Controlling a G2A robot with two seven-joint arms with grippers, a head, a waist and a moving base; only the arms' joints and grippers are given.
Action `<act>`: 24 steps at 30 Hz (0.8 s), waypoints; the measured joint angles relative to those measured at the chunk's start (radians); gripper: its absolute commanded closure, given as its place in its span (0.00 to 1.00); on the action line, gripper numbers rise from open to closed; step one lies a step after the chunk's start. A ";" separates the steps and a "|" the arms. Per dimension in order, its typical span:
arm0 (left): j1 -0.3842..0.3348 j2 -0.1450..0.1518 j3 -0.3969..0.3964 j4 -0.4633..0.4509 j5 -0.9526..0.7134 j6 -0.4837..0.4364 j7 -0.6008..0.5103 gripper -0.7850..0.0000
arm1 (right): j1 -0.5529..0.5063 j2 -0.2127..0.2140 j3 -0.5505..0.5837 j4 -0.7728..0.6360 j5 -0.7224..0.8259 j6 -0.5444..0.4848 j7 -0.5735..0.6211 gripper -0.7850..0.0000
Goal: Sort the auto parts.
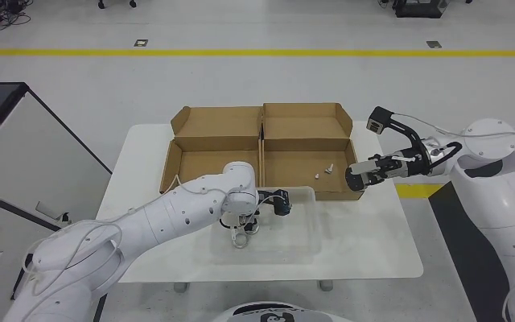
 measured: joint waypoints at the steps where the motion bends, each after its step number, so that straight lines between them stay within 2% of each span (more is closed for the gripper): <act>1: -0.002 -0.002 0.002 0.003 -0.002 0.000 0.000 0.58 | 0.000 0.000 0.000 0.000 0.000 0.000 0.000 0.00; 13: -0.014 -0.017 0.013 0.034 -0.019 -0.003 0.003 0.58 | 0.000 0.000 0.000 0.000 0.000 0.000 0.000 0.00; 16: -0.016 -0.022 0.021 0.040 -0.017 0.000 0.000 0.73 | 0.000 0.000 0.000 0.000 0.000 0.000 0.000 0.00; 17: -0.016 -0.024 0.022 0.041 -0.017 0.000 0.000 0.91 | 0.000 0.000 0.000 0.000 0.000 0.000 0.000 0.00; 18: -0.016 -0.025 0.022 0.043 -0.016 0.001 -0.001 1.00 | 0.000 0.000 0.000 0.000 0.000 0.000 0.000 0.00; 24: -0.021 -0.030 0.020 0.045 -0.024 0.001 -0.001 1.00 | 0.000 0.000 0.000 0.000 0.000 0.000 0.000 0.00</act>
